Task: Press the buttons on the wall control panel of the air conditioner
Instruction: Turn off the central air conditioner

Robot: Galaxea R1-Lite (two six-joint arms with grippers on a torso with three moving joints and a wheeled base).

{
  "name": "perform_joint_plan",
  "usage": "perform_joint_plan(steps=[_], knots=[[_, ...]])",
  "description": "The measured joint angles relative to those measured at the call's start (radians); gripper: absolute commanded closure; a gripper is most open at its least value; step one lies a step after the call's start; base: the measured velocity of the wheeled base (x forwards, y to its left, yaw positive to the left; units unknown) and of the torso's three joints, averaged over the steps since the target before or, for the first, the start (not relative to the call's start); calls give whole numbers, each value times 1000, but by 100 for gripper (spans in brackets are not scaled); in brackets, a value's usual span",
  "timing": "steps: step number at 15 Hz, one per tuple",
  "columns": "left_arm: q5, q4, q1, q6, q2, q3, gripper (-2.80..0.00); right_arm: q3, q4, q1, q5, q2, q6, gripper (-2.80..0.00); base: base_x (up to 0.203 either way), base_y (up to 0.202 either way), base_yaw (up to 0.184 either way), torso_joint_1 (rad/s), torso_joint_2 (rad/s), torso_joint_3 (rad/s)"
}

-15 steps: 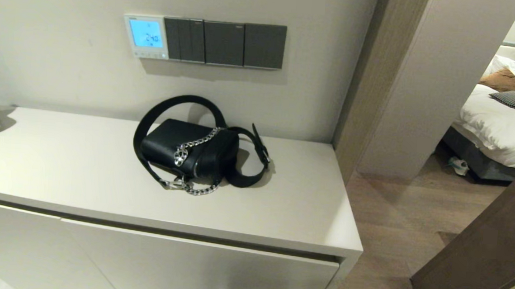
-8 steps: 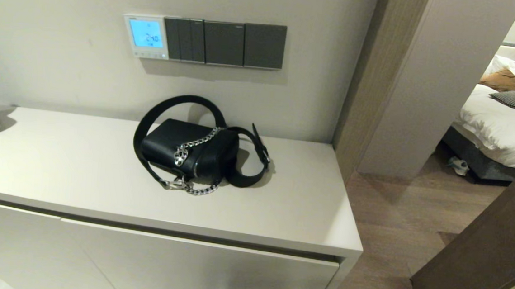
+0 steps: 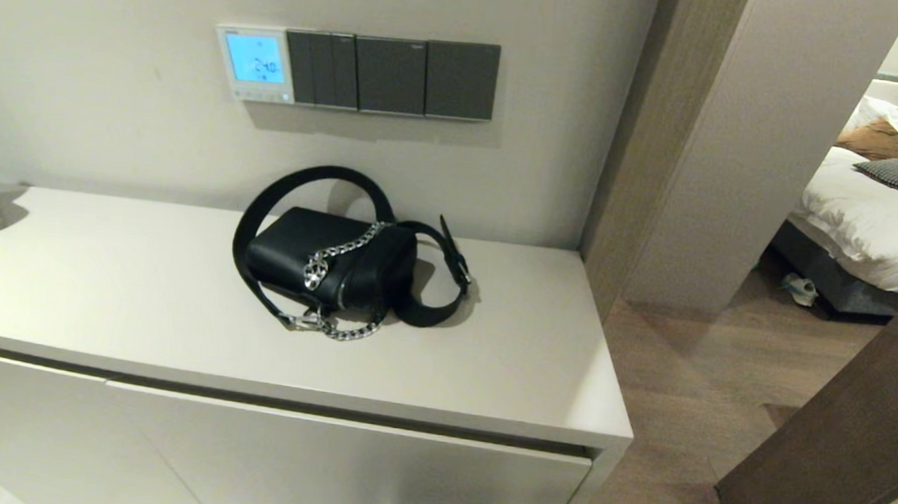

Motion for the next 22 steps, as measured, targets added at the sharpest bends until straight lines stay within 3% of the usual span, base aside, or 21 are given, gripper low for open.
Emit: perform_joint_plan(steps=[7,22], knots=[[0,4,1,-1,-87,1,0,0,0,0,0,0,0,0,0,0,0,0,0,0],[-2,-14,1,-14,-95,6,0,0,0,0,0,0,0,0,0,0,0,0,0,0]])
